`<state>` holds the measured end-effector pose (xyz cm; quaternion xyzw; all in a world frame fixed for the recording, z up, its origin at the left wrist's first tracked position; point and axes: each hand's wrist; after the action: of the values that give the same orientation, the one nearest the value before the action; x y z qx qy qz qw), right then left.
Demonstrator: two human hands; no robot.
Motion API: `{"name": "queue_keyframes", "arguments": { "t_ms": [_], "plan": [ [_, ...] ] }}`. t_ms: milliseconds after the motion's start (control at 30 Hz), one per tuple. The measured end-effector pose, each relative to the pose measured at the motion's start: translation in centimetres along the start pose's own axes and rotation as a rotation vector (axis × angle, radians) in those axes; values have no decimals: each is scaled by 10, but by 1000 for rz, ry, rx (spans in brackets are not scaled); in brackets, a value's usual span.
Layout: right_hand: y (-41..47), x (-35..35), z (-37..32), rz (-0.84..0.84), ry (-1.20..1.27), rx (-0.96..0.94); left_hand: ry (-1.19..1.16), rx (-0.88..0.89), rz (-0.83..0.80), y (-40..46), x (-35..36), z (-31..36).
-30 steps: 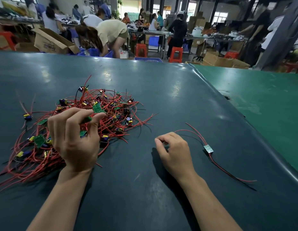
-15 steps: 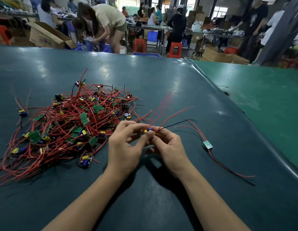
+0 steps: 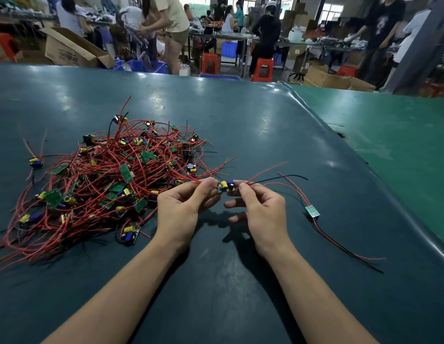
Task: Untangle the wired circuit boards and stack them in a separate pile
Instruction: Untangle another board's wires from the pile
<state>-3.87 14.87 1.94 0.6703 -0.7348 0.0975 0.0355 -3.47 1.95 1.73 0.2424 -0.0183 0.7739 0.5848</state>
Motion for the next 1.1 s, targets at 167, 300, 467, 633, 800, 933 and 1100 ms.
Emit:
{"name": "queue_keyframes", "arguments": {
  "t_ms": [167, 300, 467, 633, 800, 933, 1100],
  "plan": [
    [-1, 1, -1, -42, 73, 56, 128, 38, -137, -1, 0, 0],
    [-2, 2, -1, -69, 62, 158, 233, 106, -176, -3, 1, -1],
    [0, 2, 0, -31, 76, 202, 226, 86, -208, -4, 2, -1],
    [1, -5, -6, 49, 20, 167, 125, -5, -159, 0, 0, 3],
    [1, -11, -11, 72, 192, 153, -90, -151, -102, 2, 0, 8],
    [4, -9, -9, 38, 285, 199, -138, -215, -119, 2, 1, 9],
    [10, -11, -6, 195, 231, 50, -98, -215, -131, 3, 0, 8]
  ]
}}
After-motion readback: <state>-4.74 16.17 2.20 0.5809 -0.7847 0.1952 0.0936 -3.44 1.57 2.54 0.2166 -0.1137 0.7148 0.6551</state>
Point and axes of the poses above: each hand's wrist, its own y-axis towards the middle knuckle, its own x-axis out of the palm, z = x × y, and after that the axes turned 11 degrees about x, right-handed
